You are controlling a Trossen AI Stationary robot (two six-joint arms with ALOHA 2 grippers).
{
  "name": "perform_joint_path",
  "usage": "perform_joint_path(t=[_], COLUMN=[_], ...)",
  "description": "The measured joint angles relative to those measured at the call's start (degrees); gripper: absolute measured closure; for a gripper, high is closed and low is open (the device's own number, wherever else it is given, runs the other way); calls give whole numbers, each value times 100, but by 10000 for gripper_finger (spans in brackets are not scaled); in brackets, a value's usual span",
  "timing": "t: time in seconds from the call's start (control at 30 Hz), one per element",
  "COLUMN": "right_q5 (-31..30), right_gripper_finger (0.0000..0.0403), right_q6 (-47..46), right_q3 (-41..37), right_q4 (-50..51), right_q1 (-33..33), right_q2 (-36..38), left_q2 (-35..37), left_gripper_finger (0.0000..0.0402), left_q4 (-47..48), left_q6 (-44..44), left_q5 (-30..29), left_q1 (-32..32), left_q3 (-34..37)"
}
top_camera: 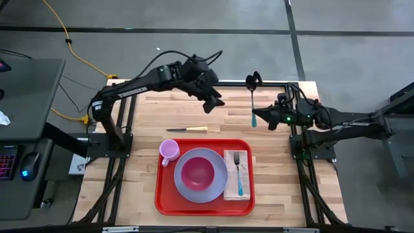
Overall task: Set up tray
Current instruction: Put the blue spoon on the brown napkin to the left of the blue fork
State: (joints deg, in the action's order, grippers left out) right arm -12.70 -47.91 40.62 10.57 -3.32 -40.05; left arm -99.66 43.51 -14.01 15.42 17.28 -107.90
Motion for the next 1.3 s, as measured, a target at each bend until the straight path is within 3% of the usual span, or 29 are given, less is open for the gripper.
perform_joint_path(t=[0.3, 0.47, 0.7, 0.9, 1.03, 1.3], right_q5=[-424, -810, -1003, -1786, -2266, -2949], right_gripper_finger=[403, 403, 403, 403, 403, 403], right_q6=[-662, -1150, -1999, -2257, -1800, -584], right_q3=[-2, -363, -1591, -2666, -2961, -2868], right_q4=[1179, 1144, -463, -2204, -2889, -2890], right_q1=[420, 842, 1617, 2160, 2362, 2412], right_q2=[557, 902, 940, 944, 941, 941], left_q2=[339, 338, 335, 335, 333, 335], left_gripper_finger=[147, 147, 147, 147, 147, 147], left_q4=[253, 461, 558, 665, 836, 863], left_q6=[337, 372, 370, 328, 331, 684], left_q5=[-243, -316, -448, -454, -358, -246], left_q1=[-2, -4, -3, -4, -17, -360], left_q3=[-4, -2, -2, -2, -2, -2])
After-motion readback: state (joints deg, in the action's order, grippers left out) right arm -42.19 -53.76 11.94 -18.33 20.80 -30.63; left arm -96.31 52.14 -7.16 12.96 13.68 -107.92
